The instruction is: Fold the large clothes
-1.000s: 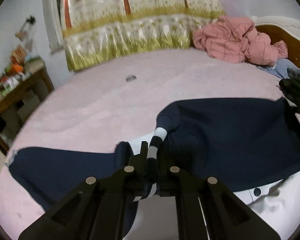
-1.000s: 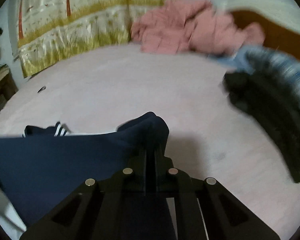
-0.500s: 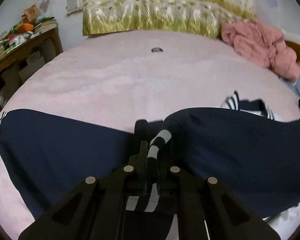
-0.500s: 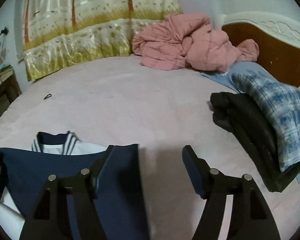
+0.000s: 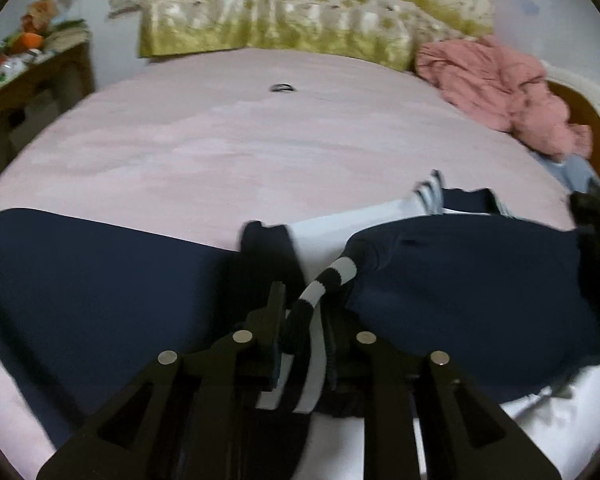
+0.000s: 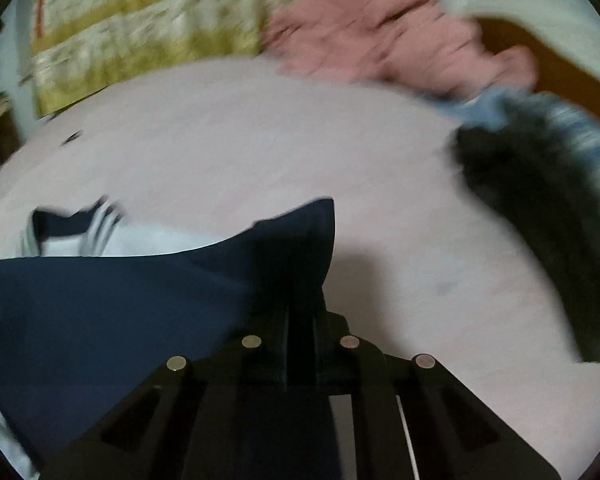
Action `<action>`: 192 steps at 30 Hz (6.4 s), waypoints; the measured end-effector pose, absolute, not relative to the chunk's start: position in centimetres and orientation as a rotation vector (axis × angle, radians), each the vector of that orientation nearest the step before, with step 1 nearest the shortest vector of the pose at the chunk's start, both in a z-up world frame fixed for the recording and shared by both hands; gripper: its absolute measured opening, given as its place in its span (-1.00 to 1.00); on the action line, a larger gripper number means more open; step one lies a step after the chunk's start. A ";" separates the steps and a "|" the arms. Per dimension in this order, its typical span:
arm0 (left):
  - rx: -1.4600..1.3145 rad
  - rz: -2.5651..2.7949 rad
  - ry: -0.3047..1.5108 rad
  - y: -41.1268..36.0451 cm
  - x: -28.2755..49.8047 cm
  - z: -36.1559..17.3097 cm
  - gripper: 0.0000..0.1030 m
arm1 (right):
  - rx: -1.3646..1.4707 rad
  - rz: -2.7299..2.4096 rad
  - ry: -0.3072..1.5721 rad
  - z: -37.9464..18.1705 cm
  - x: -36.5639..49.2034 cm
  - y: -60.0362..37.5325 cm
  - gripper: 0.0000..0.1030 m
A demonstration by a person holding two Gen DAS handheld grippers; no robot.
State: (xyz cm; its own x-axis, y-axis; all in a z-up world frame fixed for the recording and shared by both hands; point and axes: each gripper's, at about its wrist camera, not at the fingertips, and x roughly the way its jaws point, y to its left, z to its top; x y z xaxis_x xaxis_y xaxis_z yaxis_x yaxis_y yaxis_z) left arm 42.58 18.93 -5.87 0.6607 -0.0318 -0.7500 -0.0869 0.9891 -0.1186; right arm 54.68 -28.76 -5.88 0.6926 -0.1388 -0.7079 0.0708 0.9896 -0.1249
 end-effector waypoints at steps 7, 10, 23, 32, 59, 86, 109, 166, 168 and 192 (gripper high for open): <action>-0.106 0.132 0.894 19.2 43.6 -6.9 0.28 | -0.118 -0.131 0.945 -9.1 56.5 -30.1 -0.79; -0.159 0.144 0.920 21.1 43.9 -7.5 0.35 | -0.169 -0.171 0.931 -8.4 56.1 -29.6 -0.59; -0.164 0.176 0.768 22.5 38.5 -2.3 0.51 | -0.080 0.047 0.719 0.3 47.7 -26.1 0.53; -0.153 0.311 0.643 24.9 35.0 0.7 0.83 | -0.146 0.152 0.842 -4.3 46.5 -20.5 0.53; -0.589 0.573 0.672 46.4 35.7 -11.0 0.06 | -0.032 0.084 0.564 -2.7 44.5 -23.6 0.64; -0.063 -0.183 0.829 7.3 38.4 -5.8 -0.68 | -0.083 0.108 0.713 -5.2 45.4 -22.2 0.64; -0.587 -0.009 0.881 28.4 38.9 -5.0 0.75 | -0.139 0.083 0.686 -4.5 44.9 -21.7 0.65; -0.316 -0.024 0.707 19.8 36.6 -1.1 0.34 | 0.082 0.588 1.055 -9.2 43.0 -12.7 0.13; -0.229 0.085 0.694 19.6 36.7 -1.3 0.34 | 0.097 0.563 1.037 -8.9 43.0 -12.7 -0.77; -0.296 0.109 0.855 21.9 39.0 -6.2 0.34 | -0.143 0.082 0.717 -5.2 44.7 -20.5 -0.56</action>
State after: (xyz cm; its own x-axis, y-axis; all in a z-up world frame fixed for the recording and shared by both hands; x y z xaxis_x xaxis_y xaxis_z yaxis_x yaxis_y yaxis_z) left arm 39.01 21.93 -6.16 0.6532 -0.0234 -0.7568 -0.2129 0.9535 -0.2132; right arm 44.74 -20.52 -5.23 0.7509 0.0255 -0.6599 -0.1238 0.9870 -0.1027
